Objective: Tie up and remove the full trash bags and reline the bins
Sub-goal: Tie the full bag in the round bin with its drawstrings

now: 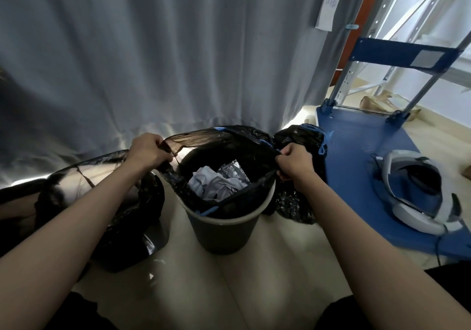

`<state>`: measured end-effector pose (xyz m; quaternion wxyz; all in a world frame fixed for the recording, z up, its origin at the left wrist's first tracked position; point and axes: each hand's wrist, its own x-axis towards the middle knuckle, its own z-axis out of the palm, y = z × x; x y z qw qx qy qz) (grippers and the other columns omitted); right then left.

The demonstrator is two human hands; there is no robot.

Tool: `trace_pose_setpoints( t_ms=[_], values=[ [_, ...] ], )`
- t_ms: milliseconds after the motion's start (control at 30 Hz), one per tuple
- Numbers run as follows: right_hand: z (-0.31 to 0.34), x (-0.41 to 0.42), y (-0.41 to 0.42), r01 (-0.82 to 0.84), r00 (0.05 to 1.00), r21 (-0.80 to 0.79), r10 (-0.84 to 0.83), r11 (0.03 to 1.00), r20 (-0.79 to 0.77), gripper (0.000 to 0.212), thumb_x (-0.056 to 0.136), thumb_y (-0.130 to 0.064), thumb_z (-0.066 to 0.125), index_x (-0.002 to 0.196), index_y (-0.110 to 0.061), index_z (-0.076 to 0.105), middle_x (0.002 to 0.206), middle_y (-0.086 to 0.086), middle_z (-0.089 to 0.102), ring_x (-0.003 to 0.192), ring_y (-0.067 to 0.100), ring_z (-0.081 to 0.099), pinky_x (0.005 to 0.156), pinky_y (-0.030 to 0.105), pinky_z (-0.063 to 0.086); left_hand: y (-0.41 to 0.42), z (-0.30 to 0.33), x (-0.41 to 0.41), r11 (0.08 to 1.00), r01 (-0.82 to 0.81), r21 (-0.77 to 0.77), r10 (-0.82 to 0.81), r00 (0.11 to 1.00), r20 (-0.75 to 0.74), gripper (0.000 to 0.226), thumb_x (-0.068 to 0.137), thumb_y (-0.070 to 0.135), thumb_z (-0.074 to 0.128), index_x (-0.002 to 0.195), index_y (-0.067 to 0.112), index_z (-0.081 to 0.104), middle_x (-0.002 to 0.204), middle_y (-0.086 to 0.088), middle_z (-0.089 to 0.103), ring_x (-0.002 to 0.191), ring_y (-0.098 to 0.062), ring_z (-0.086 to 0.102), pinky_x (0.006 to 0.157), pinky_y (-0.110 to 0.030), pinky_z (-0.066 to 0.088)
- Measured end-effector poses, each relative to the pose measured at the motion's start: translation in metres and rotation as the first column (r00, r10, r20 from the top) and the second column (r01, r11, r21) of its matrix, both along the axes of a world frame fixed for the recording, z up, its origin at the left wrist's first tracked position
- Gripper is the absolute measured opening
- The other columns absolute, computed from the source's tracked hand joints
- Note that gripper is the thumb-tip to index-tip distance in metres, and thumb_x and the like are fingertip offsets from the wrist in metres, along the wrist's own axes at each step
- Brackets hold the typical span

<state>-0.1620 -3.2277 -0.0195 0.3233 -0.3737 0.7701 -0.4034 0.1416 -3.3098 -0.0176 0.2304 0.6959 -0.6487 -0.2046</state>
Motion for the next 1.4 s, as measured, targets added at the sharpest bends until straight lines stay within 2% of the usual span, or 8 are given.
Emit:
trace_pose_setpoints(
  t_ms=[167,300,467,700,967,1133,1267,1400],
  values=[
    [-0.011,-0.016,0.01,0.054,0.996,-0.059,-0.058,0.997,-0.063,0.015,0.085,-0.009,0.06,0.09,-0.014,0.047,0.078,0.007,0.058,0.051,0.018,0.058,0.043,0.027,0.046,0.006,0.001,0.008,0.992,-0.116,-0.057,0.106,0.982,-0.156,0.024,0.066,0.009,0.083,0.08,0.009,0.064,0.077,-0.011,0.066,0.073,-0.027,0.064,0.063,-0.028,0.048],
    [-0.016,-0.011,0.015,-0.038,0.998,0.152,0.044,0.988,-0.035,0.05,0.08,-0.043,0.071,0.109,-0.009,0.047,0.093,0.01,0.06,0.064,0.025,0.063,0.041,0.025,0.045,0.023,0.008,0.006,0.987,-0.059,0.148,0.082,0.985,-0.154,0.046,0.066,0.038,0.086,0.083,0.003,0.063,0.073,-0.015,0.07,0.055,-0.023,0.063,0.053,-0.026,0.047],
    [-0.014,0.0,0.017,-0.176,0.984,0.236,0.163,0.956,0.074,0.014,0.092,-0.018,0.06,0.086,-0.006,0.055,0.057,0.01,0.056,0.032,0.014,0.048,0.034,0.019,0.037,0.046,0.004,0.0,0.914,0.052,0.402,0.096,0.935,-0.34,0.023,0.074,0.002,0.08,0.089,-0.007,0.065,0.073,-0.022,0.067,0.042,-0.022,0.064,0.041,-0.03,0.055],
    [-0.001,0.001,0.018,0.033,0.998,-0.03,-0.031,0.999,0.063,0.025,0.087,-0.002,0.051,0.066,-0.013,0.046,0.056,0.008,0.052,0.042,0.016,0.048,0.041,0.023,0.039,0.043,0.019,0.01,0.974,-0.049,0.222,0.115,0.948,-0.296,0.024,0.073,0.0,0.075,0.072,0.011,0.054,0.056,-0.012,0.058,0.037,-0.02,0.054,0.035,-0.022,0.044],
    [-0.002,0.008,0.027,-0.163,0.961,0.108,0.133,0.981,0.244,0.009,0.091,-0.005,0.054,0.082,-0.006,0.052,0.056,0.012,0.056,0.033,0.012,0.05,0.032,0.017,0.037,0.07,0.013,-0.003,0.927,0.064,0.37,0.084,0.925,-0.37,0.016,0.082,0.004,0.073,0.077,0.001,0.058,0.06,-0.018,0.062,0.034,-0.016,0.057,0.034,-0.023,0.047],
    [-0.014,-0.002,0.026,0.033,0.971,0.01,-0.034,0.999,0.235,0.014,0.089,-0.004,0.047,0.085,-0.017,0.043,0.057,0.009,0.053,0.033,0.011,0.044,0.033,0.018,0.031,0.062,0.025,0.003,0.998,-0.054,0.031,0.06,0.97,-0.237,0.032,0.081,0.008,0.069,0.1,0.013,0.044,0.06,-0.008,0.06,0.042,-0.021,0.053,0.043,-0.026,0.038],
    [-0.014,0.001,0.031,0.073,0.952,0.001,-0.07,0.997,0.297,0.018,0.089,-0.002,0.043,0.101,-0.016,0.047,0.062,0.008,0.054,0.043,0.013,0.045,0.037,0.021,0.033,0.077,0.033,-0.009,0.924,0.269,-0.273,-0.315,0.939,-0.14,0.03,0.078,0.036,0.078,0.096,0.022,0.058,0.073,0.003,0.057,0.063,-0.011,0.054,0.056,-0.021,0.041],
    [-0.009,0.004,0.032,0.087,0.94,-0.015,-0.077,0.996,0.331,0.021,0.088,0.0,0.043,0.102,-0.016,0.045,0.063,0.007,0.054,0.046,0.014,0.046,0.041,0.025,0.034,0.09,0.018,-0.032,0.701,0.708,-0.092,-0.679,0.701,0.217,0.068,0.06,0.077,0.067,0.114,0.035,0.062,0.106,0.017,0.057,0.095,-0.001,0.051,0.082,-0.02,0.041]
  ],
)
